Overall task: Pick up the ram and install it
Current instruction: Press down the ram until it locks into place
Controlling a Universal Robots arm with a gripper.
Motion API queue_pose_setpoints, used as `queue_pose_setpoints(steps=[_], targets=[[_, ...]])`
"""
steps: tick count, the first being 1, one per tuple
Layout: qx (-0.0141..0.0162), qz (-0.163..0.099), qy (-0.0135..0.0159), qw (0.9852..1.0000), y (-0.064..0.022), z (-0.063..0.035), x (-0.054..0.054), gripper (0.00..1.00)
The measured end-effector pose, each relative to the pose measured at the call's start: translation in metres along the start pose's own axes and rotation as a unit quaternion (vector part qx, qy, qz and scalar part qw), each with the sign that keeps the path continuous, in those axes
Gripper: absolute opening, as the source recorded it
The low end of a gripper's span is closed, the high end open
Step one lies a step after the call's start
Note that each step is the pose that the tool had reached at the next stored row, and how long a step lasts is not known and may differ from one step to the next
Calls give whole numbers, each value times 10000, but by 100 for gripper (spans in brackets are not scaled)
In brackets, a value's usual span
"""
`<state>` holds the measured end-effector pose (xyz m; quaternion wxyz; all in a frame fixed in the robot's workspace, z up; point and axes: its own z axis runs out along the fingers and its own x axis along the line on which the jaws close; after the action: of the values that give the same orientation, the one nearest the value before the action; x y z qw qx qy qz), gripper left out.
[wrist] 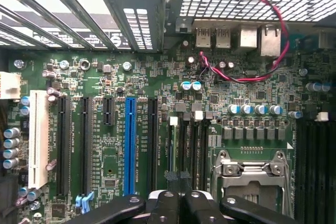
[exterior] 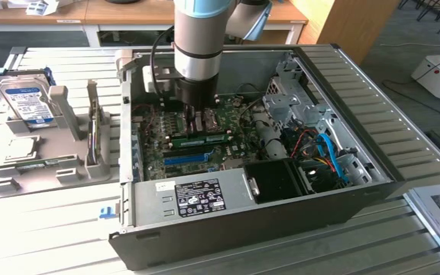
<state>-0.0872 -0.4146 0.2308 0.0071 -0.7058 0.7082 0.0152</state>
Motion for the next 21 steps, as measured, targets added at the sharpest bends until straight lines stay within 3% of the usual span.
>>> queue_pose_setpoints(steps=[21], targets=[[0, 0, -1, 10000, 4, -354, -11, 10]])
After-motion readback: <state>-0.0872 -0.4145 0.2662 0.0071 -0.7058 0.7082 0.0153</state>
